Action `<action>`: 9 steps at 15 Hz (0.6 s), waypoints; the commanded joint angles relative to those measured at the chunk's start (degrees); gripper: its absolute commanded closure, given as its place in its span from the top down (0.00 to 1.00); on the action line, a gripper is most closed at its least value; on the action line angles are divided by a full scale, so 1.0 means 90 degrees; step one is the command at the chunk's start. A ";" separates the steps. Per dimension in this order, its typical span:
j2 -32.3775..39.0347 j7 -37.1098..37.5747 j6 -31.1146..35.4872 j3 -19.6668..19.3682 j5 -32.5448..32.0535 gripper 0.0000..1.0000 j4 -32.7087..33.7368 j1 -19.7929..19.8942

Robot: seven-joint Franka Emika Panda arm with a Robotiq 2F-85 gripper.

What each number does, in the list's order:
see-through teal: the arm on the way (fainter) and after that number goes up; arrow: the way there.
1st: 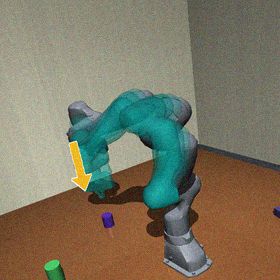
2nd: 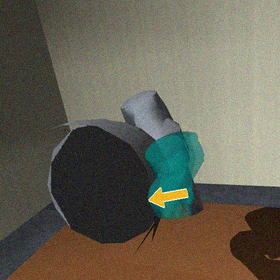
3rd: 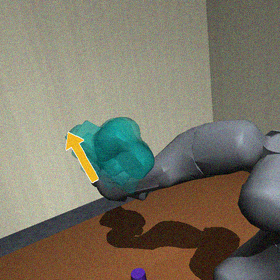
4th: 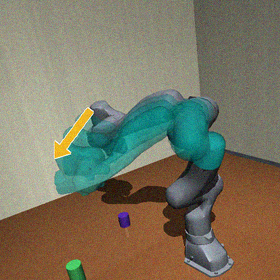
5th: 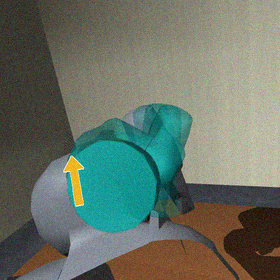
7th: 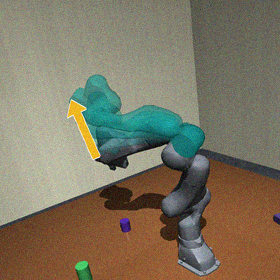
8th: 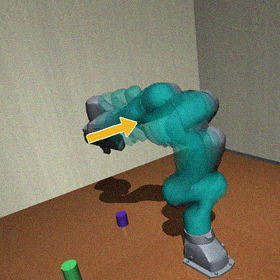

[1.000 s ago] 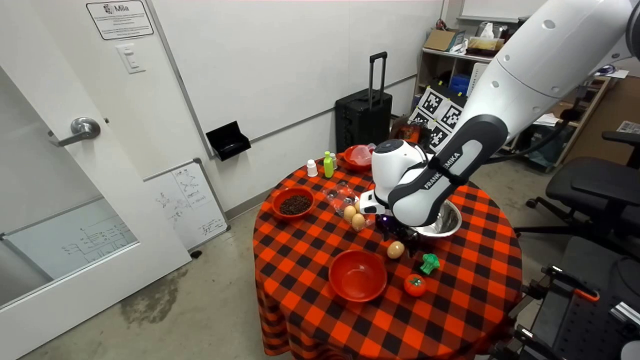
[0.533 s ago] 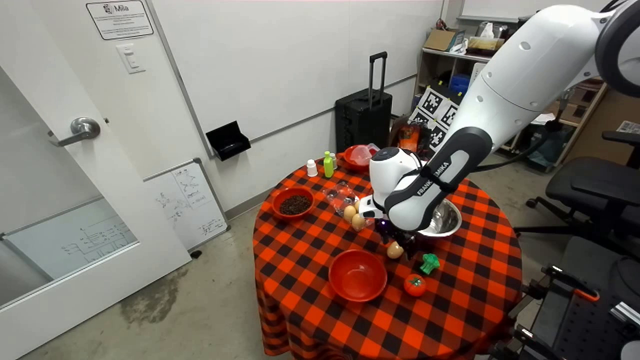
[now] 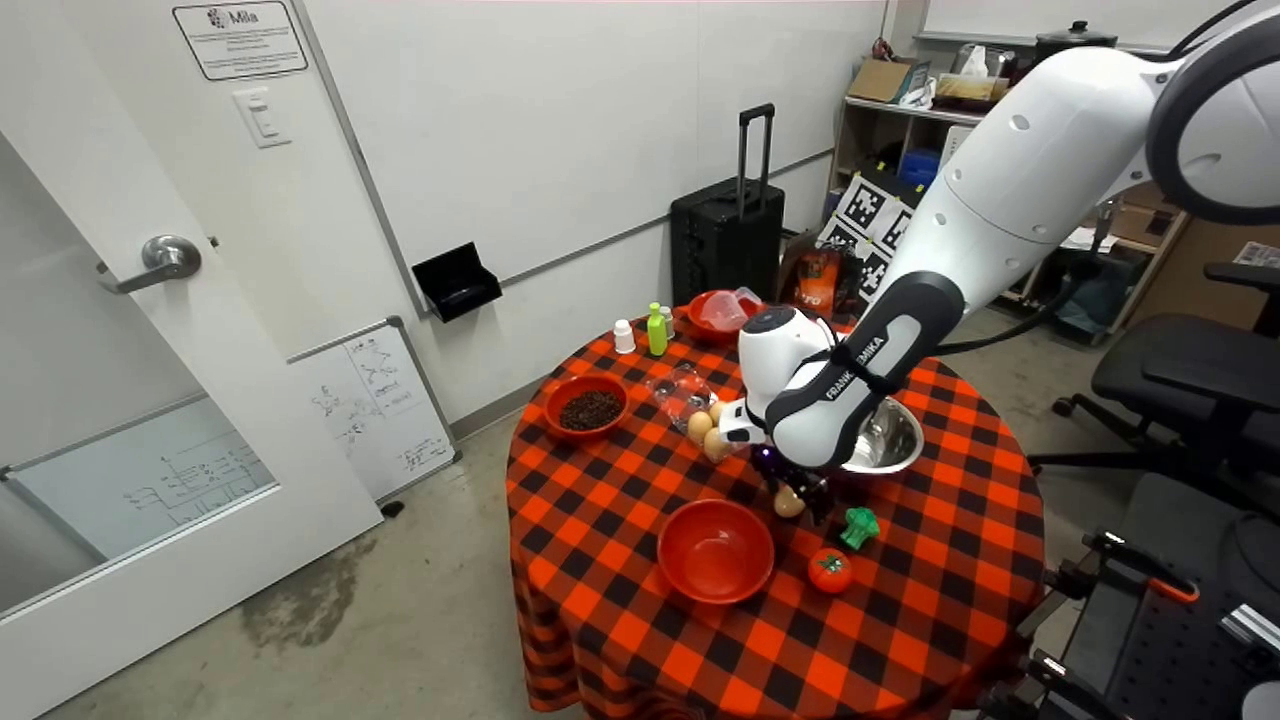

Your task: Get the egg on the table and put it in the silver bowl

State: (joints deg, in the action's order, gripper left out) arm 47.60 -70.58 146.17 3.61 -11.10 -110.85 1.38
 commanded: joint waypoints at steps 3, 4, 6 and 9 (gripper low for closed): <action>0.0193 0.0137 -0.0058 0.0031 -0.0157 0.58 0.0280 0.0093; 0.0181 0.0140 -0.0060 0.0028 -0.0159 0.48 0.0292 0.0095; 0.0140 0.0155 -0.0040 0.0022 -0.0163 0.33 0.0297 0.0093; 0.0064 0.0175 -0.0024 0.0011 -0.0178 0.23 0.0220 0.0079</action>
State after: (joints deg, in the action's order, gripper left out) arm 48.31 -70.58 146.13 3.61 -11.10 -109.08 1.98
